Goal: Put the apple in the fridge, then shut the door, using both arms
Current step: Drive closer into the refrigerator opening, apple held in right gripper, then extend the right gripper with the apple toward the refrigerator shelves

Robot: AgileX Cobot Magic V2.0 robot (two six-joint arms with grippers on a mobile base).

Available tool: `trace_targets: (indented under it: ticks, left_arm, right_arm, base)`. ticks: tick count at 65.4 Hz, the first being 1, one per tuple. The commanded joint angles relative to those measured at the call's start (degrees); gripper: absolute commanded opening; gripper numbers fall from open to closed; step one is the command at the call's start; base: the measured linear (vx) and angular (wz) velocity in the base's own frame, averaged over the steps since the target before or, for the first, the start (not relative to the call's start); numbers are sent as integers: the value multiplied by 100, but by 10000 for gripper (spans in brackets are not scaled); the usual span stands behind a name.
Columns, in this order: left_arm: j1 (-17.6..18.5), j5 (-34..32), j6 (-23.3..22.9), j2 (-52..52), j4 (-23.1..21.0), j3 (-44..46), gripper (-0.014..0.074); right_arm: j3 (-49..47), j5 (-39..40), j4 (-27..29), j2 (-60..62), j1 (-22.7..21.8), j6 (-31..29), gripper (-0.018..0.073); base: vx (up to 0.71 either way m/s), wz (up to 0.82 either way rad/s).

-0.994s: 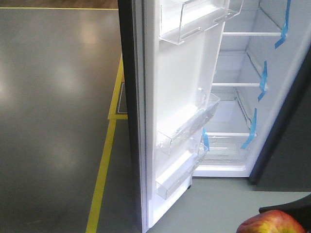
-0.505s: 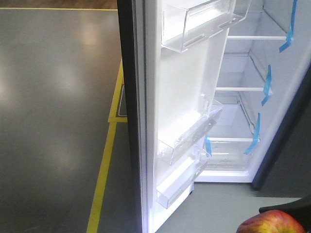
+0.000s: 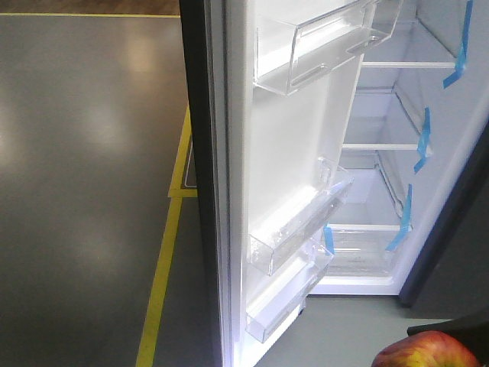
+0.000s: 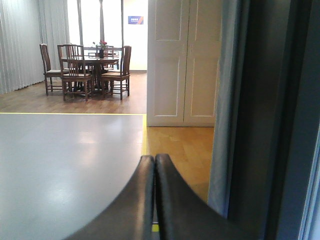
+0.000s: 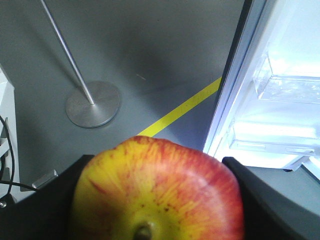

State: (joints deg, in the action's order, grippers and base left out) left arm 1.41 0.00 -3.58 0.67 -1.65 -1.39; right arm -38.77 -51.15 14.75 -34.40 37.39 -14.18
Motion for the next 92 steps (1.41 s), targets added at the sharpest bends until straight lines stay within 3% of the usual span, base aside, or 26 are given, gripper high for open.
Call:
trace_targets:
  ticks: [1,92]
  left_arm:
    - [35,-430,-13,87,-24,-162,-6]
    - [35,-430,-13,87,-24,-162,-6]
  right_arm:
    - [-148,355,77,5,-2,-35,169]
    - [-148,355,77,5,-2,-35,169]
  base:
    - [7,-1]
    - [5,0]
